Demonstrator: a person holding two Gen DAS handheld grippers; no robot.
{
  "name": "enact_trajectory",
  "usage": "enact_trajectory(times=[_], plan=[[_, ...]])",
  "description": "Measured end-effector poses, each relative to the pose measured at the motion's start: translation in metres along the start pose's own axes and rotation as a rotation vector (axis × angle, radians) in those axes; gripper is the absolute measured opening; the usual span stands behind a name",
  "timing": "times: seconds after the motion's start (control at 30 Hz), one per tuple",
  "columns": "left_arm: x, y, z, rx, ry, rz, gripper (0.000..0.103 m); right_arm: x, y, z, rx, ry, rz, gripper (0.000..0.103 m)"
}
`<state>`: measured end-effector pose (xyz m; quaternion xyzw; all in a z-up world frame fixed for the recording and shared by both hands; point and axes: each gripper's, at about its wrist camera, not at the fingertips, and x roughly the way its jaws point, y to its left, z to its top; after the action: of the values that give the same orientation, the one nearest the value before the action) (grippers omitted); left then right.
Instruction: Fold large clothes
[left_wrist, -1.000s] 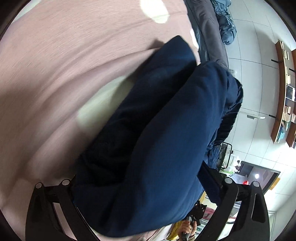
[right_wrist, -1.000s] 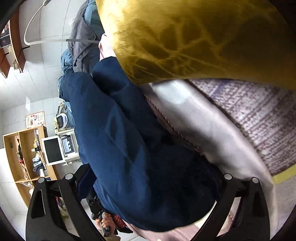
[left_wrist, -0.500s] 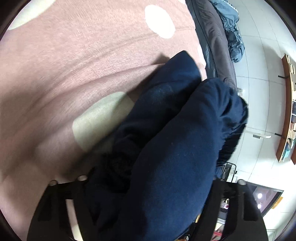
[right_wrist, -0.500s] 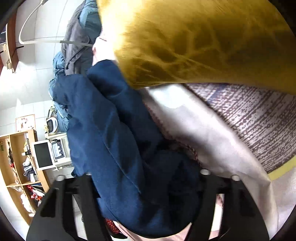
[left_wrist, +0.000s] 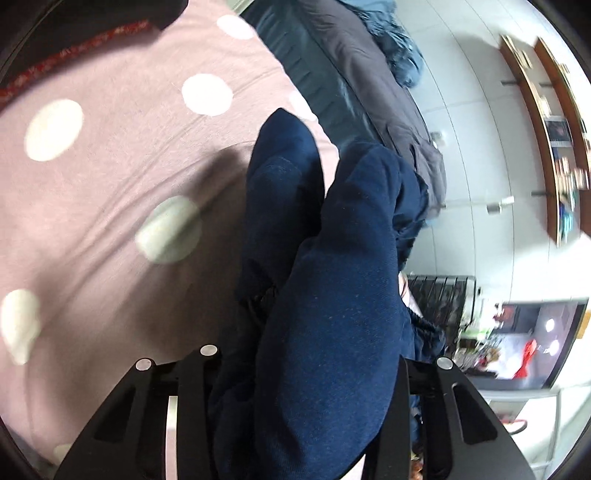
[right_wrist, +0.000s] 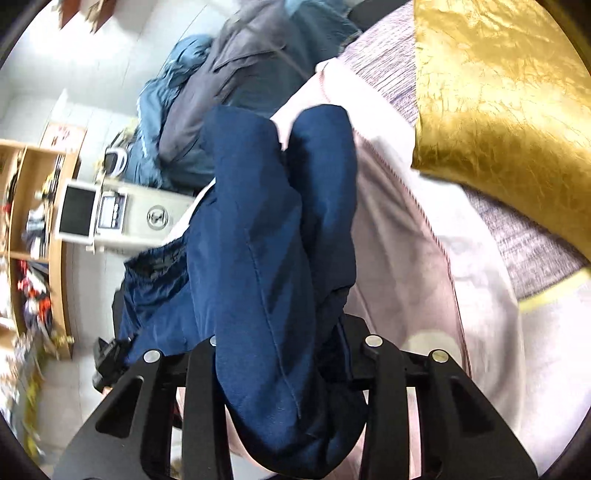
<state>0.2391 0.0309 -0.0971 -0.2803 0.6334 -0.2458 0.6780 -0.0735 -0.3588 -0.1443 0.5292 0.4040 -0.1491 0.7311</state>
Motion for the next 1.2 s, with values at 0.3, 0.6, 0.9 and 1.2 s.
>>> enact_trajectory(times=[0.3,0.6,0.9,1.2], plan=[[-0.022,0.064,-0.056,-0.141,-0.02,0.048,0.037,-0.004,-0.027,-0.062,0.042,0.058,-0.031,0.034],[-0.028,-0.025,-0.036,0.06,-0.019,0.014,0.034,-0.035,0.034,-0.003,-0.072,0.006,0.04,0.029],[-0.003,-0.221,-0.043,0.388,0.031,-0.224,0.033,-0.176,0.047,0.061,-0.145,-0.244,0.111,0.028],[0.151,-0.424,-0.153,0.668,0.314,-0.409,0.033,-0.394,-0.091,0.026,0.069,-0.666,-0.004,0.028]])
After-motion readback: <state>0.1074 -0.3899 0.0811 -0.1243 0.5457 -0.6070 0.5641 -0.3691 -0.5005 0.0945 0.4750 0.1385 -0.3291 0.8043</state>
